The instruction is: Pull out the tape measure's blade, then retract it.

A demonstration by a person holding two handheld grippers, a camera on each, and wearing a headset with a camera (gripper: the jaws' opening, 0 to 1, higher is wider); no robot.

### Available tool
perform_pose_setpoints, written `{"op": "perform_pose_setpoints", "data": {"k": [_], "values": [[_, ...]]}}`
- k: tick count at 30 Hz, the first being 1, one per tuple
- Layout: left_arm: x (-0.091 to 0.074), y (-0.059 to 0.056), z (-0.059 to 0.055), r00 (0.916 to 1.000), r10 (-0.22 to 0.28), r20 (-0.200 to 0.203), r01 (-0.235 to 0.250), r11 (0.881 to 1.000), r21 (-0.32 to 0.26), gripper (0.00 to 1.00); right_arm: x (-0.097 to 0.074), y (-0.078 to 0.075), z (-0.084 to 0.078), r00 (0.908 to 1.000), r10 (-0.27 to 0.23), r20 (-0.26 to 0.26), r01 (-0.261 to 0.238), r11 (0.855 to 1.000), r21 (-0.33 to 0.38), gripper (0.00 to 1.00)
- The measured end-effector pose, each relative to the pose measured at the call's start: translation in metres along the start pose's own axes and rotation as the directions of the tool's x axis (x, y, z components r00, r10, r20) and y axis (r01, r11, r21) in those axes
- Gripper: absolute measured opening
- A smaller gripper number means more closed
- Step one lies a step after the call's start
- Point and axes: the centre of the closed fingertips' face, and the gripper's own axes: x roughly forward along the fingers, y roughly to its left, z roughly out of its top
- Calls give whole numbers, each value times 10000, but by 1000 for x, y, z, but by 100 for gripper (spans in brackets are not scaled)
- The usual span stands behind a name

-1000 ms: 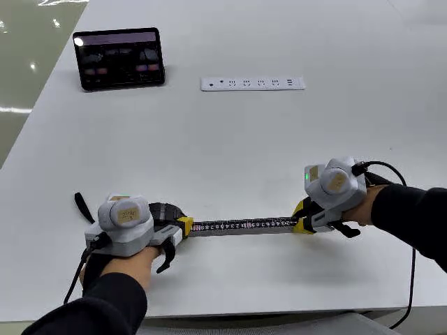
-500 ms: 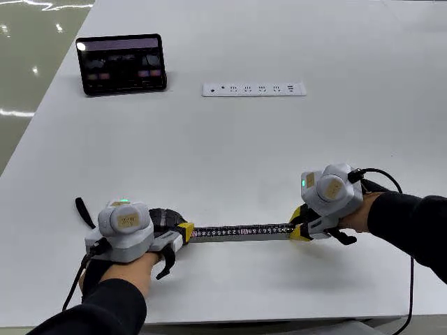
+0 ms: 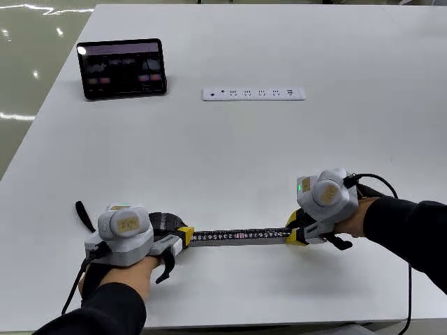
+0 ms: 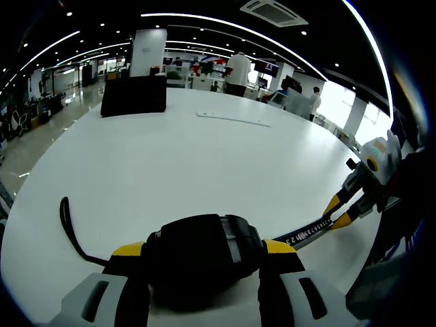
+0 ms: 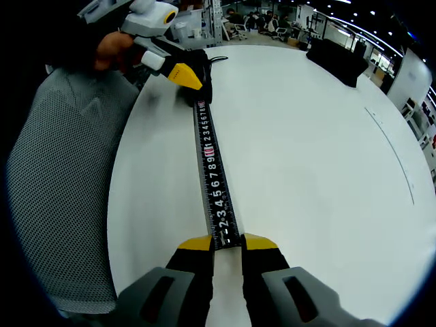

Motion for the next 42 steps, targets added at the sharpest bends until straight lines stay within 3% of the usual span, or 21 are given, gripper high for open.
{"op": "perform_pose_setpoints", "data": {"k": [42], "values": [[1,0,0,9999,-137,-46,136,9998,-173,61,13,7,24,9992,40,394,-47,9998,171,11]]}}
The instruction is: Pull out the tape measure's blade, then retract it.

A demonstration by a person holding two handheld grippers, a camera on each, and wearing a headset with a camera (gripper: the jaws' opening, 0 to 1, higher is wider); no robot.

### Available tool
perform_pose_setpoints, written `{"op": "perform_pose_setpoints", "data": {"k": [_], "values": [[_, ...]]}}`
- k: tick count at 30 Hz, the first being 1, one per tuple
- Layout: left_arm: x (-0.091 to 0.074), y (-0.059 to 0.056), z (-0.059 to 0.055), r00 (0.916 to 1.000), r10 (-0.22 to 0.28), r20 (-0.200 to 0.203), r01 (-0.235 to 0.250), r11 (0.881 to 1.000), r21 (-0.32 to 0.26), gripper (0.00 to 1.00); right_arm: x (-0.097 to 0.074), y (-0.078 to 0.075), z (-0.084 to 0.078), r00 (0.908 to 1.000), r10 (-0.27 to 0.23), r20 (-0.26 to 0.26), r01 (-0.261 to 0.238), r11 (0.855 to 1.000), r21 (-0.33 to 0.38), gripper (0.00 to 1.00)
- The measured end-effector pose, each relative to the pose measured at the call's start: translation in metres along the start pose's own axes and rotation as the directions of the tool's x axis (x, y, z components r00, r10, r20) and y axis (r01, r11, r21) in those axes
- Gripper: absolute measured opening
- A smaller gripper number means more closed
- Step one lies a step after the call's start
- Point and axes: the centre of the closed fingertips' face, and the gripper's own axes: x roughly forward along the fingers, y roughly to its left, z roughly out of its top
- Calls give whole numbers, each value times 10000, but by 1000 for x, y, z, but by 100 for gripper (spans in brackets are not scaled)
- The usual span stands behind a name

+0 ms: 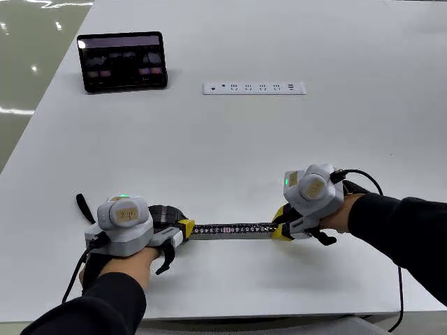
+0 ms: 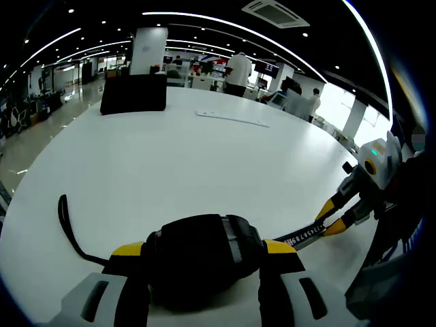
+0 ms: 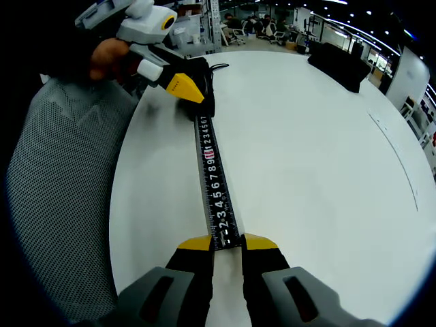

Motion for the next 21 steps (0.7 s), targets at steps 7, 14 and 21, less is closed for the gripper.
{"op": "perform_pose_setpoints", "data": {"k": [7,14,21], "values": [[0,0,0,10000,4,6,-3,10000,-15,61,1,0,2,10000,-2,27,2,10000,8,11],[0,1,0,10000,-49,1,49,9999,-91,61,3,2,5,10000,-20,95,20,10000,-37,11],[-1,1,0,9999,-110,-28,110,9998,-138,61,4,2,6,10000,-16,93,16,10000,-27,11]]}}
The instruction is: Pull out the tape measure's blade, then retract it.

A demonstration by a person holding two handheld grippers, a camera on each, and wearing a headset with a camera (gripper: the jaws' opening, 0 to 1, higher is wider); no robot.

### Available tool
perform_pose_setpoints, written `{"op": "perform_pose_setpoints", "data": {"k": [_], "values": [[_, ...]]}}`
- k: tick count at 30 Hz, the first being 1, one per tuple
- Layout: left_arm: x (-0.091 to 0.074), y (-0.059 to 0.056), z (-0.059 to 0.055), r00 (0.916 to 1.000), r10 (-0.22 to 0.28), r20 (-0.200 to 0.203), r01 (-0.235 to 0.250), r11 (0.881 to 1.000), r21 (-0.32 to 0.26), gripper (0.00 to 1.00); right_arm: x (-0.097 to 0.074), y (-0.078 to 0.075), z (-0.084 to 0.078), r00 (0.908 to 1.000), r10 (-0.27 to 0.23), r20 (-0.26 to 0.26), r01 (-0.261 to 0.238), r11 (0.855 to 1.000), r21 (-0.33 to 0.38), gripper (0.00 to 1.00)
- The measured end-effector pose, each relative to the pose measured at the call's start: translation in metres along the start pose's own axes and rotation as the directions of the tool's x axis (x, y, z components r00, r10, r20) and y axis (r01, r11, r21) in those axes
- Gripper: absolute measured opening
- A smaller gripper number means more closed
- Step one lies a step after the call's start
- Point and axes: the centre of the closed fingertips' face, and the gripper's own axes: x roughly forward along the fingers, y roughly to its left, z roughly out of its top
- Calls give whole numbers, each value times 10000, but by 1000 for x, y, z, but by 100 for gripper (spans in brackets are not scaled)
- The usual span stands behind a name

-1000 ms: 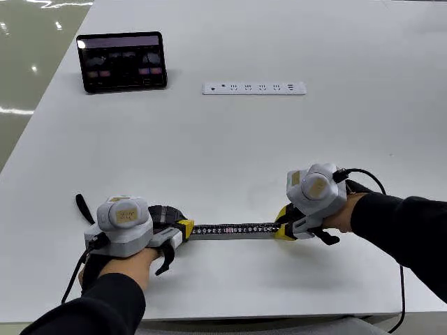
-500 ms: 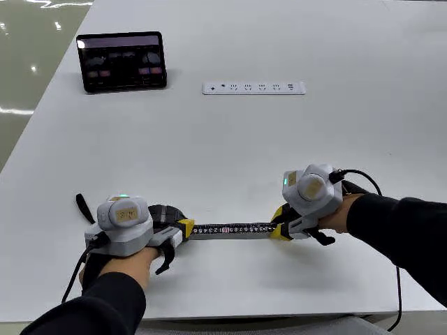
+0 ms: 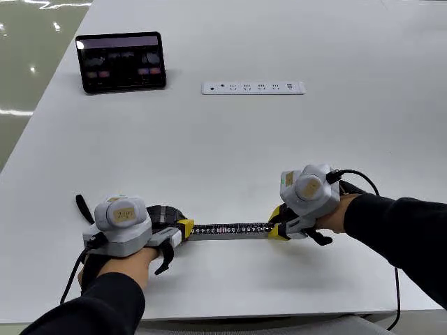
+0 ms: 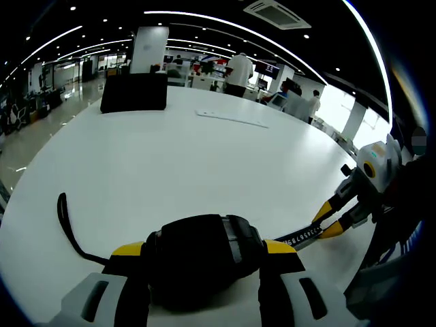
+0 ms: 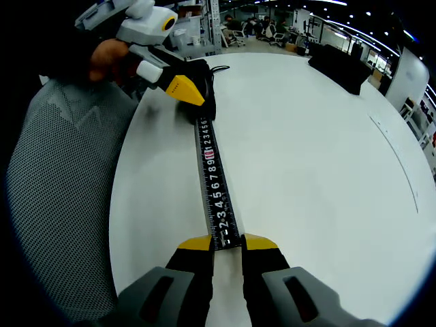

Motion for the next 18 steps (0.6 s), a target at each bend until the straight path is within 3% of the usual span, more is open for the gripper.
{"op": "perform_pose_setpoints", "data": {"k": [18], "values": [[0,0,0,10000,-65,-31,65,10000,-14,61,6,0,8,10000,39,21,-39,10000,86,11]]}}
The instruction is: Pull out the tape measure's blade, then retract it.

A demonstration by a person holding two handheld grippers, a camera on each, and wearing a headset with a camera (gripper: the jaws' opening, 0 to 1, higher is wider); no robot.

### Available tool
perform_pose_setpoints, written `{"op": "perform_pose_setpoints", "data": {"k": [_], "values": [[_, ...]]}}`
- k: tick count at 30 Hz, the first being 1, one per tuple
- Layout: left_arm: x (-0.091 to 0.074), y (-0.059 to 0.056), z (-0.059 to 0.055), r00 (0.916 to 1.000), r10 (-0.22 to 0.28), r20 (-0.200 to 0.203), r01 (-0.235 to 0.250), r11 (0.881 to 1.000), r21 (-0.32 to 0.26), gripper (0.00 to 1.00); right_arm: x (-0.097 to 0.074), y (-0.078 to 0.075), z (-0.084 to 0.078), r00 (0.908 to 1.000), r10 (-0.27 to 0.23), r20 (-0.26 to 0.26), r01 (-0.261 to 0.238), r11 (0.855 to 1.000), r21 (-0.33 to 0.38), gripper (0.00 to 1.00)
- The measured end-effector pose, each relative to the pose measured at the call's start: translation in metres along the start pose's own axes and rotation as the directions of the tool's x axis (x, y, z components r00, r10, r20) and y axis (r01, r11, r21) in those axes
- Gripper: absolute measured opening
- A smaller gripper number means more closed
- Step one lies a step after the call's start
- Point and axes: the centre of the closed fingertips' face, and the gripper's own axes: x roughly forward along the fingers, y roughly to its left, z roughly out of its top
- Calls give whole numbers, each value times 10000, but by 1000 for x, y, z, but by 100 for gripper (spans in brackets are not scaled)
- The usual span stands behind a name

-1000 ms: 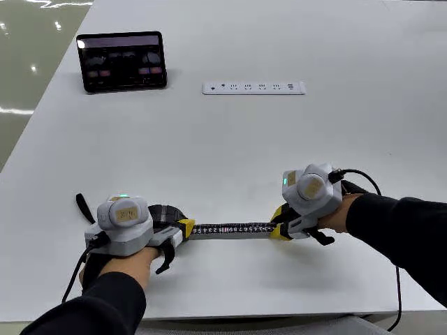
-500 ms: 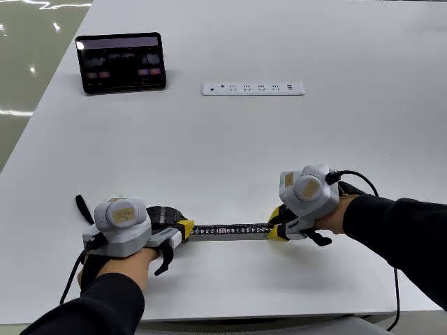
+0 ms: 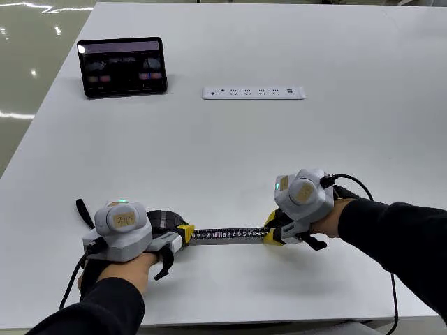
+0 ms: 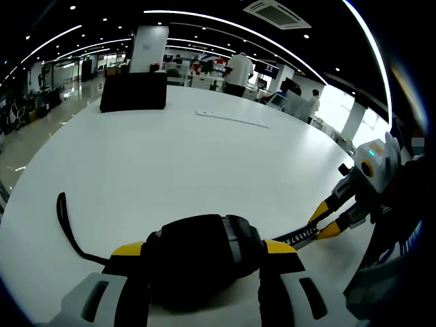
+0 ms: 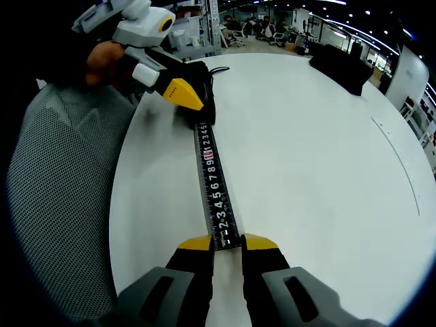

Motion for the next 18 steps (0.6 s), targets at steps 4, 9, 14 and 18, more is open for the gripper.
{"op": "perform_pose_setpoints", "data": {"k": [4,9,14,18], "values": [[0,0,0,10000,-22,-8,22,10000,39,61,2,1,3,10000,28,22,-28,10000,77,11],[0,0,0,10000,-43,-14,43,10000,13,61,4,3,5,9999,104,32,-105,9999,138,11],[0,0,0,10000,-47,-11,47,10000,-27,61,5,3,7,9999,91,53,-91,9999,113,10],[1,-1,0,10000,-44,-9,44,10000,-25,61,6,4,9,9999,117,79,-119,9997,217,10]]}}
